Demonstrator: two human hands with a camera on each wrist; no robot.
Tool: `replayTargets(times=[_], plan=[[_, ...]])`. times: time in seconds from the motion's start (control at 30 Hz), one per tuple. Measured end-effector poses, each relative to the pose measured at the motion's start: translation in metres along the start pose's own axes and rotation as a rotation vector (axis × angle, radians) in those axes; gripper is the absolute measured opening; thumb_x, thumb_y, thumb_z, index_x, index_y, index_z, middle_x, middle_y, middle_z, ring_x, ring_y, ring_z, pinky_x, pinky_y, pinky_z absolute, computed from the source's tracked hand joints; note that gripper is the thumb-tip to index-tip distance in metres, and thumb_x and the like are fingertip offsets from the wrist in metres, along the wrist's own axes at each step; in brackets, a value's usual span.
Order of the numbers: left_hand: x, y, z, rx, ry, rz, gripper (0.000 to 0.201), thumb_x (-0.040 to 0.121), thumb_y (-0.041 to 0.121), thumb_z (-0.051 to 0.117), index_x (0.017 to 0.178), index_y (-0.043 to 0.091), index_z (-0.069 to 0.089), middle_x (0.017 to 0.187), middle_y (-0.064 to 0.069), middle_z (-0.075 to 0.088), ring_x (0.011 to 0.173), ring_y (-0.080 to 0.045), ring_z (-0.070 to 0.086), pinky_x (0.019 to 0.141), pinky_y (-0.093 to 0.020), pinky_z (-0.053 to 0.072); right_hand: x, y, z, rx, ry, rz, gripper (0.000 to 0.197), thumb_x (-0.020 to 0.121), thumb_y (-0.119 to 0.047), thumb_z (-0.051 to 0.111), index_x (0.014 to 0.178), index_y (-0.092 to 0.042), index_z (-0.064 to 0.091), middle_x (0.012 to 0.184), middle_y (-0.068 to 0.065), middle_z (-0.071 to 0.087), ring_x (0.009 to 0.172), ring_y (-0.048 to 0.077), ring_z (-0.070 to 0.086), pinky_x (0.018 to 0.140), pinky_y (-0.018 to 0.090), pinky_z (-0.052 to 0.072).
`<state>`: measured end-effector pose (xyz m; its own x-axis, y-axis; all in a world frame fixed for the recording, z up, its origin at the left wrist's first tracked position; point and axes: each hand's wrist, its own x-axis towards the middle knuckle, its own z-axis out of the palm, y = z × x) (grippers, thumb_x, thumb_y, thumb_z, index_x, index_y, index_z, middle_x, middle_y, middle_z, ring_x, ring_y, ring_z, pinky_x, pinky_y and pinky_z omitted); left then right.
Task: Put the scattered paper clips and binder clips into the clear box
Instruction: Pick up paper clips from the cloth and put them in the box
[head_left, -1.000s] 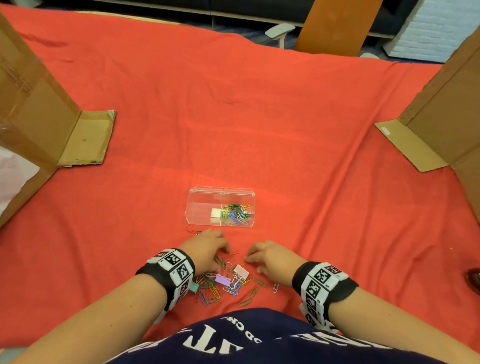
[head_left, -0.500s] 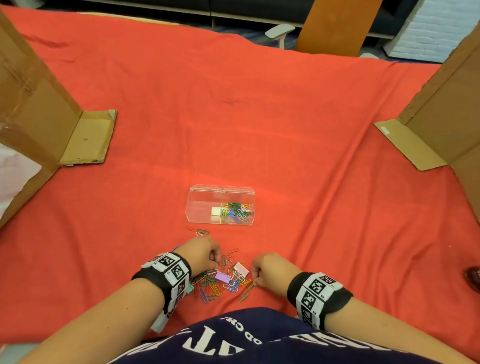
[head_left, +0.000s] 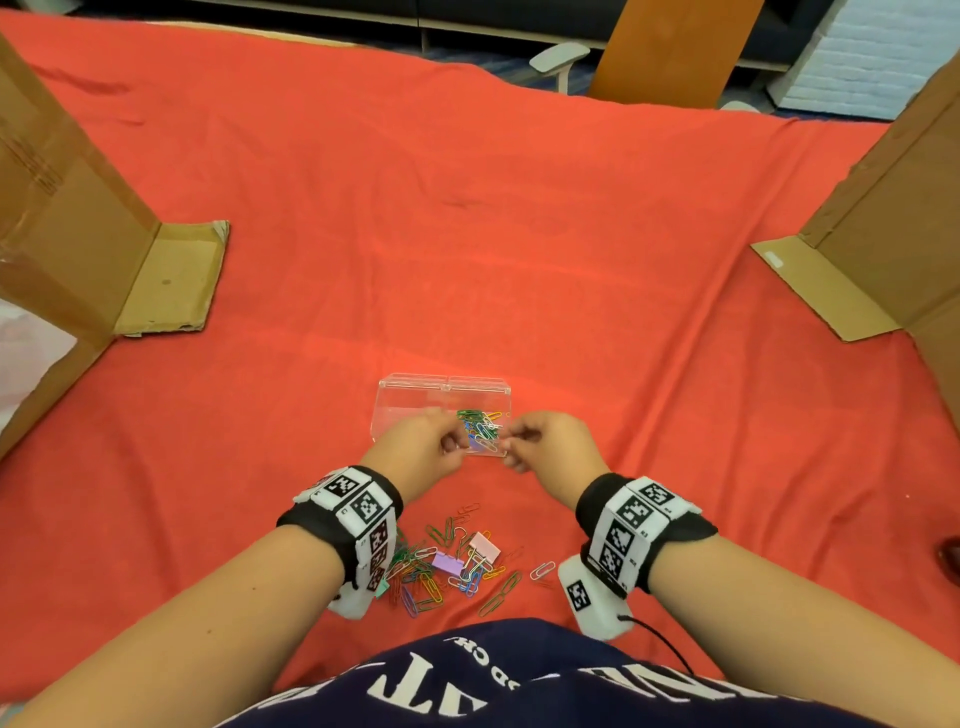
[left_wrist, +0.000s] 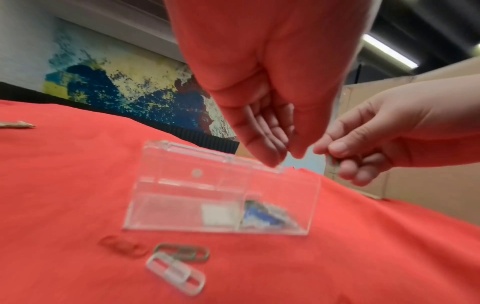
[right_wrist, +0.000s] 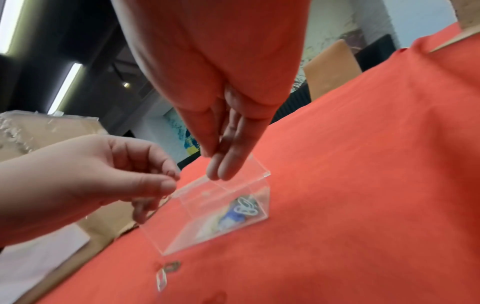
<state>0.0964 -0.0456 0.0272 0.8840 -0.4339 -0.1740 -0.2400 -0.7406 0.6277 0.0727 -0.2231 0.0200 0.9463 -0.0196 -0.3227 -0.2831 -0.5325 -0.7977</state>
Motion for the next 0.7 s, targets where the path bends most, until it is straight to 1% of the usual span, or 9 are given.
replayTargets(times=[0.07,0.13,0.17,0.23,0.3,0.43,0.5,0.6,0.7], plan=[[0.009,0.006,-0.006,-0.035,0.098,-0.009,0.009,0.077,0.009,0.061,0.085,0.012,0.064,0.080,0.001,0.055,0.070,-0.015,0.052,0.059,-0.010,0.034,0.006,-0.010,-0.002,0.074,0.053,-0.018,0.016,0.085,0.002,0.055,0.090,-0.008,0.067,0.061,-0.001,0.062,0.050,0.001,0.061,0.061,0.022,0.056],[0.015,0.010,-0.010,-0.068,0.146,-0.022,0.007,0.078,0.011,0.063,0.084,0.013,0.064,0.081,0.001,0.057,0.071,-0.015,0.055,0.060,-0.014,0.037,0.009,-0.018,-0.003,0.108,0.081,-0.027,0.019,0.085,0.000,0.056,0.086,-0.015,0.067,0.065,0.004,0.066,0.063,0.017,0.066,0.074,0.037,0.058],[0.017,0.011,-0.011,-0.078,0.150,-0.025,0.007,0.078,0.012,0.064,0.085,0.014,0.064,0.083,0.000,0.059,0.072,-0.015,0.056,0.063,-0.018,0.038,0.010,-0.020,-0.003,0.101,0.087,-0.032,0.019,0.084,-0.001,0.057,0.087,-0.017,0.067,0.071,0.008,0.069,0.070,0.022,0.067,0.078,0.040,0.057],[0.020,0.013,-0.012,-0.087,0.142,-0.024,0.011,0.079,0.012,0.064,0.090,0.014,0.066,0.087,0.000,0.059,0.076,-0.014,0.057,0.070,-0.020,0.039,0.013,-0.022,-0.003,0.014,0.085,-0.055,0.019,0.083,-0.005,0.060,0.097,-0.014,0.068,0.088,0.011,0.073,0.082,0.023,0.068,0.082,0.034,0.054],[0.021,0.011,-0.013,-0.084,0.129,-0.018,0.017,0.080,0.012,0.064,0.096,0.013,0.066,0.089,0.001,0.057,0.078,-0.013,0.057,0.073,-0.019,0.039,0.013,-0.022,-0.005,-0.117,0.073,-0.098,0.026,0.083,-0.010,0.062,0.108,-0.016,0.066,0.099,0.006,0.071,0.088,0.019,0.067,0.081,0.024,0.049],[0.011,-0.002,-0.014,-0.019,0.124,-0.007,0.012,0.079,0.011,0.063,0.089,0.017,0.067,0.079,0.007,0.052,0.070,-0.010,0.054,0.061,-0.015,0.035,0.003,-0.019,-0.011,-0.275,0.014,-0.202,0.025,0.083,-0.013,0.061,0.106,-0.021,0.066,0.085,-0.002,0.062,0.072,0.014,0.055,0.062,0.018,0.036],[0.001,-0.015,-0.014,0.042,0.027,-0.004,0.012,0.080,0.011,0.062,0.087,0.019,0.068,0.072,0.013,0.053,0.065,-0.004,0.051,0.060,-0.013,0.035,-0.006,-0.012,-0.014,-0.329,-0.113,-0.220,0.022,0.081,-0.018,0.066,0.102,-0.017,0.067,0.081,-0.002,0.059,0.070,0.011,0.051,0.064,0.019,0.034],[-0.016,-0.038,-0.014,0.193,-0.175,-0.036,0.019,0.084,0.015,0.058,0.100,0.019,0.068,0.092,0.005,0.066,0.086,-0.012,0.060,0.077,-0.021,0.042,-0.018,0.007,-0.018,-0.507,-0.381,-0.171,0.030,0.075,-0.026,0.074,0.102,-0.014,0.067,0.086,0.004,0.064,0.075,0.011,0.052,0.060,0.019,0.033],[-0.025,-0.058,-0.008,0.280,-0.221,-0.031,0.034,0.084,0.015,0.056,0.117,0.022,0.060,0.121,0.001,0.059,0.115,-0.018,0.053,0.102,-0.028,0.036,-0.027,0.028,-0.017,-0.637,-0.521,-0.103,0.035,0.071,-0.024,0.076,0.103,-0.014,0.066,0.085,-0.001,0.058,0.078,0.012,0.052,0.063,0.020,0.033]])
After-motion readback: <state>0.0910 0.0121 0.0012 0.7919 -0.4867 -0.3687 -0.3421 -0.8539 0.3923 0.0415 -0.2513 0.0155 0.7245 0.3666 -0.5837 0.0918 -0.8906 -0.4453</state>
